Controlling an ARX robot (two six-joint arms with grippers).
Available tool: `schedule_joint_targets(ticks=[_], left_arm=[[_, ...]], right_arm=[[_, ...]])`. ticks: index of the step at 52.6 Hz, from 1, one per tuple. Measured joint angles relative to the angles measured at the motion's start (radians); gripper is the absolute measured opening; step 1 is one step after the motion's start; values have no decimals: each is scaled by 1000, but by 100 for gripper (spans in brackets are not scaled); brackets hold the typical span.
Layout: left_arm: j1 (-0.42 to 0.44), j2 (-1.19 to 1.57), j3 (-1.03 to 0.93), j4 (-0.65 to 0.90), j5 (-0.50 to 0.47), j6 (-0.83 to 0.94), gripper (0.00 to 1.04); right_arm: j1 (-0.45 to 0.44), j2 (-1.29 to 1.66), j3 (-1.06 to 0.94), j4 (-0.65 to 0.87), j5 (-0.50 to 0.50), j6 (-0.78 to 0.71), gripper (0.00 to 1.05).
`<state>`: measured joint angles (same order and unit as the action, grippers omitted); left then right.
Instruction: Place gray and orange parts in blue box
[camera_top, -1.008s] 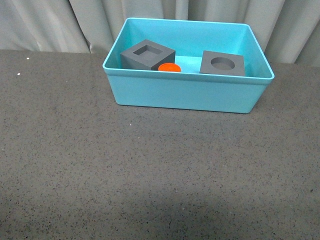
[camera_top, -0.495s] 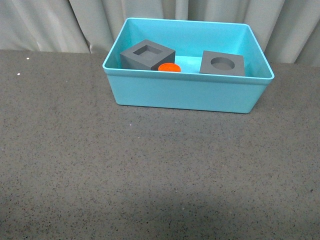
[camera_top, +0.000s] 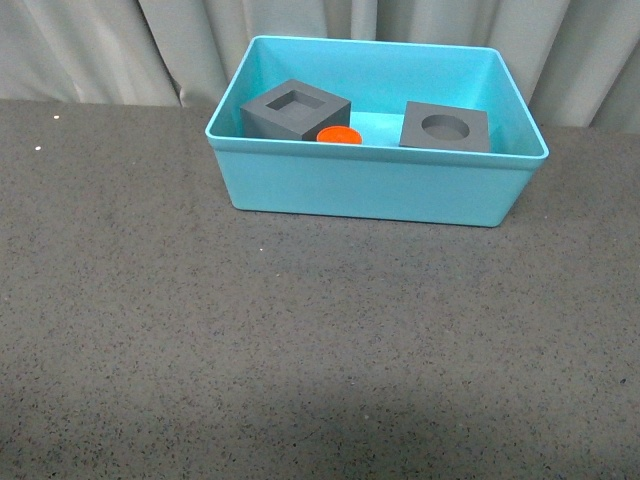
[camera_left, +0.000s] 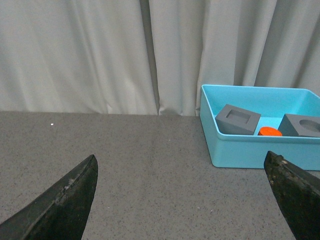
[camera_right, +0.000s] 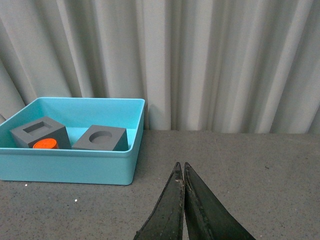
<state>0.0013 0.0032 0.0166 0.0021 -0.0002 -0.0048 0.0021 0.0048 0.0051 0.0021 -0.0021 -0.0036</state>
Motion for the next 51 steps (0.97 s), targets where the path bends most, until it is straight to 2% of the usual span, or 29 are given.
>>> schedule_joint_targets(ticks=[5, 8, 14, 23, 30, 51], left_arm=[[0, 0, 0, 0, 0, 0, 98], [0, 0, 0, 0, 0, 0, 98], [0, 0, 0, 0, 0, 0, 98], [0, 0, 0, 0, 0, 0, 98], [0, 0, 0, 0, 0, 0, 98], [0, 0, 0, 0, 0, 0, 98]], right_arm=[[0, 0, 0, 0, 0, -1, 1], [0, 0, 0, 0, 0, 0, 8], [0, -1, 0, 0, 0, 0, 35], [0, -1, 0, 0, 0, 0, 64], [0, -1, 0, 0, 0, 0, 96], [0, -1, 0, 0, 0, 0, 95]])
